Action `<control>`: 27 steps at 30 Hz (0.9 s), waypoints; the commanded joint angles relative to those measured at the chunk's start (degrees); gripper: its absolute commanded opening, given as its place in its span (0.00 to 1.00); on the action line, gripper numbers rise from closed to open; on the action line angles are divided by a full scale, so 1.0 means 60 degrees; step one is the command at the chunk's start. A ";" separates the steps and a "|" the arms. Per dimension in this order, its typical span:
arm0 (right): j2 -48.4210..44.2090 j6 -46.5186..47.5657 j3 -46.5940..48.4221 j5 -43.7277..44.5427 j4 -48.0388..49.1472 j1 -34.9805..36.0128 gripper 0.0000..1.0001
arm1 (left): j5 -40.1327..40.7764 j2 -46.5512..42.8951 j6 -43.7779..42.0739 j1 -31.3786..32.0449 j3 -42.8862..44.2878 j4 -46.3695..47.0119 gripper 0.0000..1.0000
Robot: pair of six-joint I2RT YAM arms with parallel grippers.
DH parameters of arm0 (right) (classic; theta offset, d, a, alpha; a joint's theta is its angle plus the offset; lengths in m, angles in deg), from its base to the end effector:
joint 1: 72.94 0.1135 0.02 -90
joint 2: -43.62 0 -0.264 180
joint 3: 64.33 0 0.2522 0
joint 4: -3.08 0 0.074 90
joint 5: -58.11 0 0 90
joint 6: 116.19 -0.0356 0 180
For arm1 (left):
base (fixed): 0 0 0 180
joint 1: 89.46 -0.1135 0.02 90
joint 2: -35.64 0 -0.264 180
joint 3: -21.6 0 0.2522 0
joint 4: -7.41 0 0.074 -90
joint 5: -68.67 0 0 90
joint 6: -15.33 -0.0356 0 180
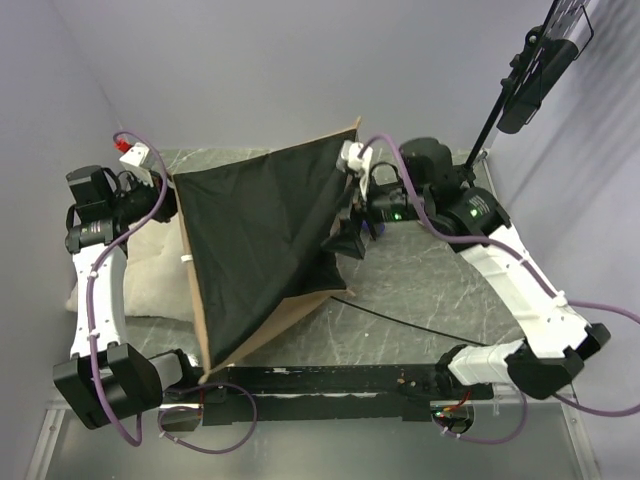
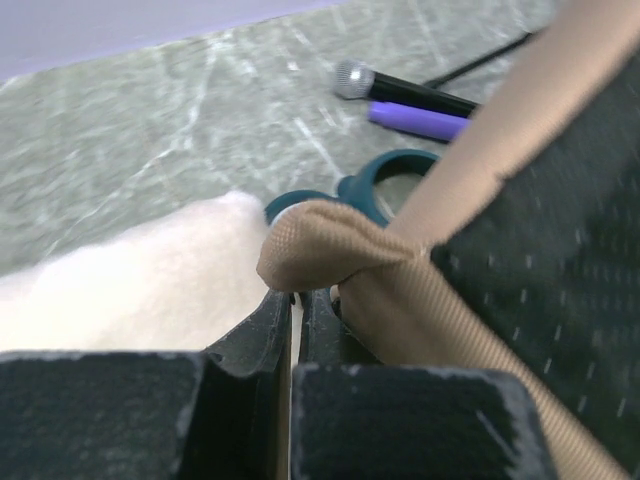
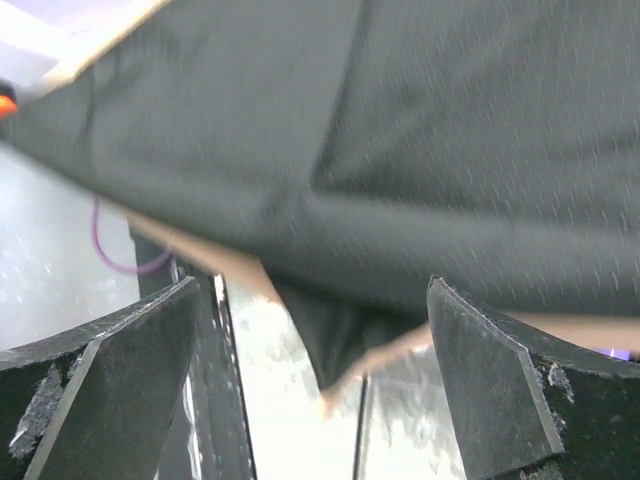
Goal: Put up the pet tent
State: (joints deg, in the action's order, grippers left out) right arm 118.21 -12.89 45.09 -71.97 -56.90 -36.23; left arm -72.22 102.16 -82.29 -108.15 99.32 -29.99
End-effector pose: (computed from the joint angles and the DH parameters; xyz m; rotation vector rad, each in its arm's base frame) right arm 0.1855 0.1669 0.4690 -1.2492 1.5960 0.9597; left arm 0.2445 0.0535 0.3620 0.3602 1.8598 -0.5843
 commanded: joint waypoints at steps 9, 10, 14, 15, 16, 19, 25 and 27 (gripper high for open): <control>-0.1795 0.2601 -0.4308 -0.0072 -0.0590 -0.0464 0.92 | 0.1642 -0.0320 0.1196 -0.0502 -0.0113 0.0365 0.01; -0.1985 0.2443 -0.4732 -0.0204 -0.0008 -0.0464 0.92 | 0.1598 -0.0335 0.1196 -0.0502 -0.0157 0.0336 0.01; -0.1930 0.1756 -0.5586 -0.0484 0.1635 -0.0289 0.91 | 0.1554 -0.0335 0.1544 -0.0487 -0.0260 0.0293 0.01; -0.1696 0.1463 -0.5514 -0.0455 0.1986 -0.0274 0.90 | 0.1568 -0.0335 0.1519 -0.0502 -0.0275 0.0263 0.01; -0.1447 0.1011 -0.5412 -0.0368 0.2323 -0.0259 0.89 | 0.1583 -0.0335 0.1519 -0.0502 -0.0275 0.0263 0.01; -0.0817 0.0013 -0.5250 -0.0191 0.3233 -0.0259 0.89 | 0.1598 -0.0364 0.1518 -0.0502 -0.0260 0.0175 0.01; 0.0442 -0.1336 -0.5090 0.0233 0.4392 -0.0171 0.83 | 0.1671 -0.0364 0.1679 -0.0502 -0.0231 0.0277 0.01; 0.0824 -0.1498 -0.4870 0.0190 0.4465 -0.0069 0.76 | 0.1671 -0.0306 0.1825 -0.0502 -0.0158 0.0321 0.01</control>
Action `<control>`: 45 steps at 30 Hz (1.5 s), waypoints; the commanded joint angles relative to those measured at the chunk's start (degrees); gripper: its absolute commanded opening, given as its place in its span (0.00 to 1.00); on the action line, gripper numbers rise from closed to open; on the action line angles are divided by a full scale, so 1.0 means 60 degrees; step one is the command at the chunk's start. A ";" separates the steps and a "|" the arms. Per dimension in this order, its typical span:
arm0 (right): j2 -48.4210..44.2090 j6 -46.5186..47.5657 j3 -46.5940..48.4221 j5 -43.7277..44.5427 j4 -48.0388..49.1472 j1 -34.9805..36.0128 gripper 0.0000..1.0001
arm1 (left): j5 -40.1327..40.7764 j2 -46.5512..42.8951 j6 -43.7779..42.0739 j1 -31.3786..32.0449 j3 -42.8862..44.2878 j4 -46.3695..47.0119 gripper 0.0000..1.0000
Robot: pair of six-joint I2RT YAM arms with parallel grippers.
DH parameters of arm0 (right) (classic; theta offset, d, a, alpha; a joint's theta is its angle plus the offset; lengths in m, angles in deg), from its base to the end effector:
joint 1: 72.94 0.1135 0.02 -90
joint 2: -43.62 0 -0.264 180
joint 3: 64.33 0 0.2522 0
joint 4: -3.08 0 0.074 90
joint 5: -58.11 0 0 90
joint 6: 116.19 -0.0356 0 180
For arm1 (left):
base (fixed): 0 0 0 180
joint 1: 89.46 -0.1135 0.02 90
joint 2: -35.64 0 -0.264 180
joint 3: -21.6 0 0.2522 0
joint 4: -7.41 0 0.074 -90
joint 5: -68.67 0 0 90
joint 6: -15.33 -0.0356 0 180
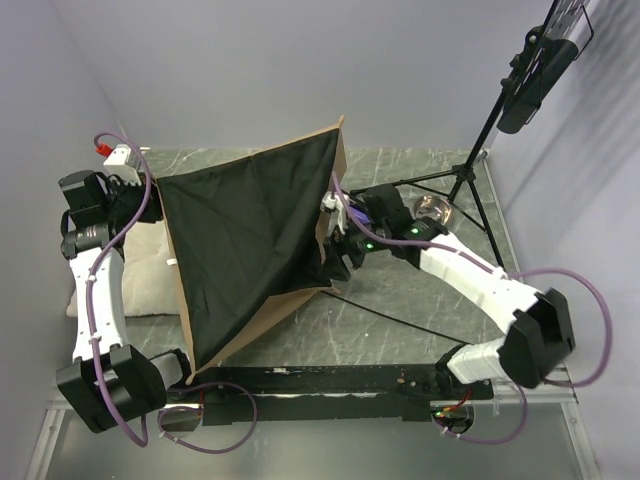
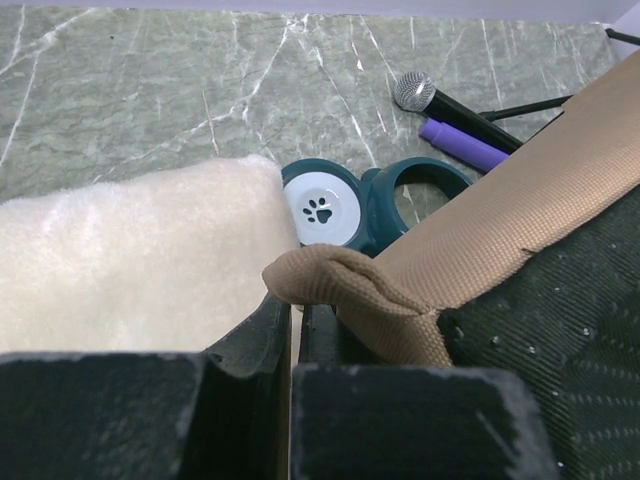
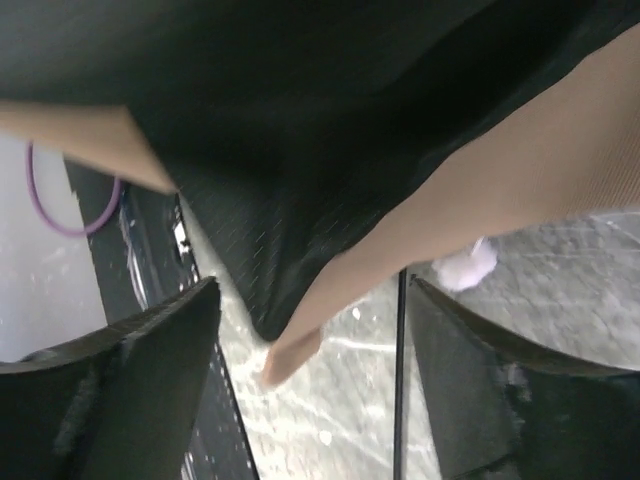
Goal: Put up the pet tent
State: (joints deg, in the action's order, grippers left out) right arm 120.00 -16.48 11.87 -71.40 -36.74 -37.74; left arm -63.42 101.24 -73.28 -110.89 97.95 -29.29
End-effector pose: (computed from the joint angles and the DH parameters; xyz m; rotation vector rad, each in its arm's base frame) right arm 0.2221 0.1844 0.3041 -1.2031 1.9282 1.0158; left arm 0.2405 0.0688 0.3570 0.0716 1.9330 -0.5079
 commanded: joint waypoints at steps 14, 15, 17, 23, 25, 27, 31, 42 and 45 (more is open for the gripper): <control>0.0528 -0.0901 0.2089 -0.0476 0.0257 0.0212 0.00 | -0.0675 0.0711 0.0999 -0.0938 0.1725 -0.0674 0.66; 0.0425 -0.0959 0.2104 -0.0447 0.0272 0.0198 0.00 | -0.0850 0.0726 0.0912 -0.1143 0.1901 -0.0645 0.80; 0.0279 -0.0946 0.2191 -0.0389 0.0156 0.0198 0.00 | -0.0969 0.0814 0.0444 -0.1466 0.2645 -0.0878 0.89; 0.0249 -0.0756 0.2747 -0.0067 -0.0298 0.0183 0.00 | -0.1305 0.1122 0.0018 -0.1907 0.4493 -0.1186 1.00; 0.0321 -0.0667 0.3084 0.0065 -0.0475 0.0154 0.00 | -0.1757 0.1136 0.0062 -0.1921 0.4991 -0.0983 1.00; 0.0410 -0.0652 0.3391 0.0095 -0.0592 0.0139 0.00 | -0.2198 0.1137 0.0236 -0.1907 0.5460 -0.0603 1.00; 0.0571 -0.0740 0.3730 0.0139 -0.0651 0.0124 0.00 | -0.2697 0.1749 0.0808 -0.1834 0.6689 -0.0670 1.00; 0.0498 -0.1048 0.3627 -0.0066 -0.0431 0.0124 0.00 | -0.3197 -0.0047 -0.3644 0.3141 0.4544 -0.2451 1.00; 0.0483 -0.1223 0.3803 -0.0183 -0.0490 0.0124 0.00 | -0.2305 -0.0445 -0.3732 0.5191 0.3707 -0.1731 1.00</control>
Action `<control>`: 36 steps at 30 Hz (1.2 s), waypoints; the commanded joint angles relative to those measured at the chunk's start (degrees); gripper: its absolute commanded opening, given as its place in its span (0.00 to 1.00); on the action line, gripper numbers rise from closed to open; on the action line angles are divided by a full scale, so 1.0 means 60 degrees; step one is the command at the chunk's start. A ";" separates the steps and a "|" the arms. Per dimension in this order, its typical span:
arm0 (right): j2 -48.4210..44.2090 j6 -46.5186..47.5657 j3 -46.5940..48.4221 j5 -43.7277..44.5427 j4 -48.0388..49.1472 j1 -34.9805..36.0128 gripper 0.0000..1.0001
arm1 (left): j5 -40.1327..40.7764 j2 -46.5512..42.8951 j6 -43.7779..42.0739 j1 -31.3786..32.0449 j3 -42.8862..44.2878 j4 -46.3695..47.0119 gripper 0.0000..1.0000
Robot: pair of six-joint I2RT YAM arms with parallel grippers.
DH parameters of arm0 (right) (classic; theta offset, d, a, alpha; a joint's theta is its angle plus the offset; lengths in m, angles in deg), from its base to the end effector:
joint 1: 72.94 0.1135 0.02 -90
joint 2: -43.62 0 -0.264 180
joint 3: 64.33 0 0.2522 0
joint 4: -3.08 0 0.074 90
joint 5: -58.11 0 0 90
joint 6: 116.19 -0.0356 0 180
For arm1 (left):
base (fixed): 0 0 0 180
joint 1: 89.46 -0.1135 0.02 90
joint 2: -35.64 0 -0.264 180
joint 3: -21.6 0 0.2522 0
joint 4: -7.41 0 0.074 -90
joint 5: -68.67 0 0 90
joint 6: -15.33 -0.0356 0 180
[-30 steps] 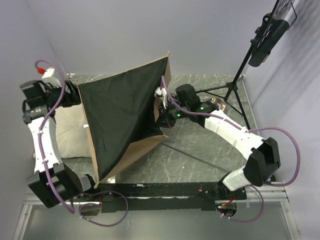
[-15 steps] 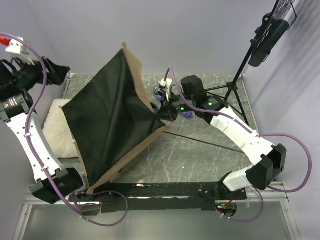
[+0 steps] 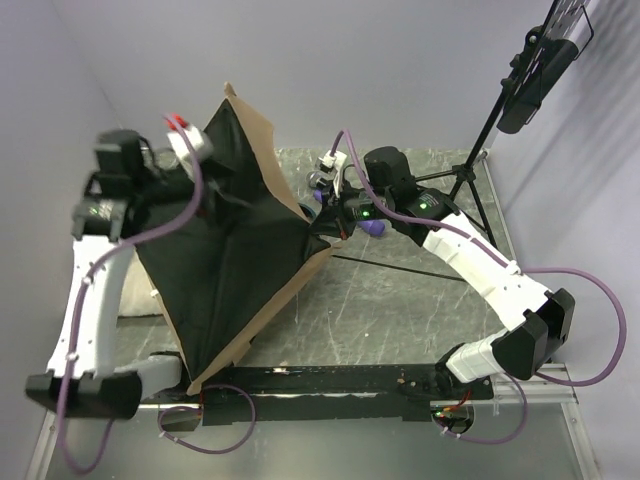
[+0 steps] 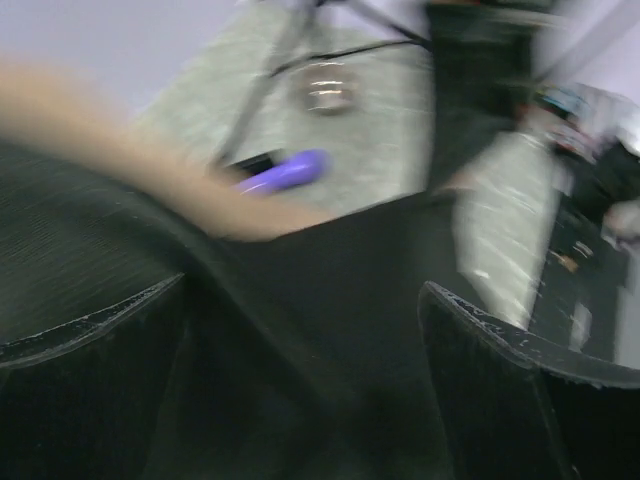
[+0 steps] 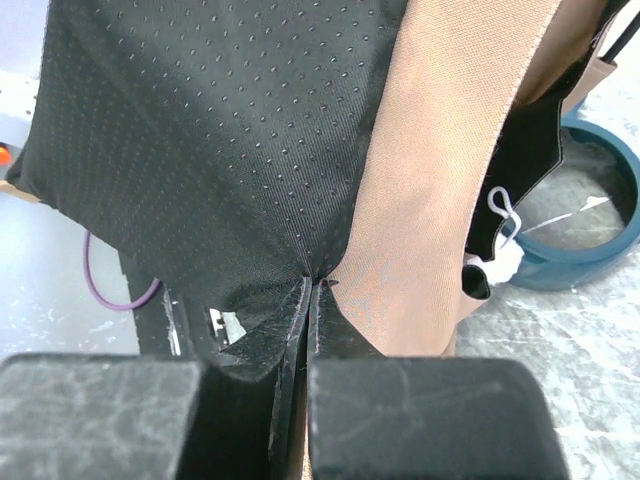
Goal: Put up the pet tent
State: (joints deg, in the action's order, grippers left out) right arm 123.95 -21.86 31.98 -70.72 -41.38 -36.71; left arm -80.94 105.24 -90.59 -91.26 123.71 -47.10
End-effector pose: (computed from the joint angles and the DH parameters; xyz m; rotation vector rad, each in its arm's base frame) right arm 0.2349 0.1998 0.3947 -1.1217 1.7863 1.0372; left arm 0.2268 -0.0236 0.4620 0.8648 1.6139 -0.7892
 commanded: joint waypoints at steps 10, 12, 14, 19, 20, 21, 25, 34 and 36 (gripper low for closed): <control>-0.0439 -0.0460 0.0145 -0.0882 0.0341 0.0026 0.00 | 0.4792 -0.1479 -0.1959 0.6584 -0.3168 0.3467 1.00; -0.0571 -0.0270 0.0042 -0.1101 0.0312 0.0026 0.00 | 0.5085 -0.1260 -0.2398 0.6614 -0.3212 0.3293 0.98; -0.0718 -0.0094 -0.0075 -0.1262 0.0297 0.0026 0.00 | 0.5203 -0.0982 -0.3128 0.6600 -0.3023 0.2578 0.84; -0.0894 0.0536 -0.0251 -0.1730 0.0063 0.0056 0.00 | 0.5321 -0.1345 -0.3820 0.6336 -0.3590 0.2396 0.72; -0.0909 0.0653 -0.0266 -0.1877 0.0048 0.0070 0.00 | 0.5365 -0.1434 -0.3951 0.6321 -0.3695 0.2426 0.66; -0.0923 0.0712 -0.0295 -0.1965 0.0048 0.0056 0.00 | 0.5322 -0.1449 -0.4112 0.6321 -0.3710 0.2296 0.58; -0.0982 0.0888 -0.0251 -0.2434 0.0033 0.0070 0.18 | 0.5088 -0.1215 -0.4275 0.6205 -0.3287 0.1535 0.08; -0.3353 0.3038 -0.2812 -0.1777 0.1219 -0.0149 0.85 | 0.2498 -0.1259 -0.3821 0.4067 -0.2876 0.1387 0.01; -0.3472 0.3246 -0.3282 -0.1469 0.1424 -0.0135 0.86 | 0.1882 -0.1317 -0.3821 0.3846 -0.2861 0.1343 0.01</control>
State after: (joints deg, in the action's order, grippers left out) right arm 106.32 -9.44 16.04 -81.23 -38.56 -37.21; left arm -59.94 98.16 -113.85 -65.62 103.43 -38.97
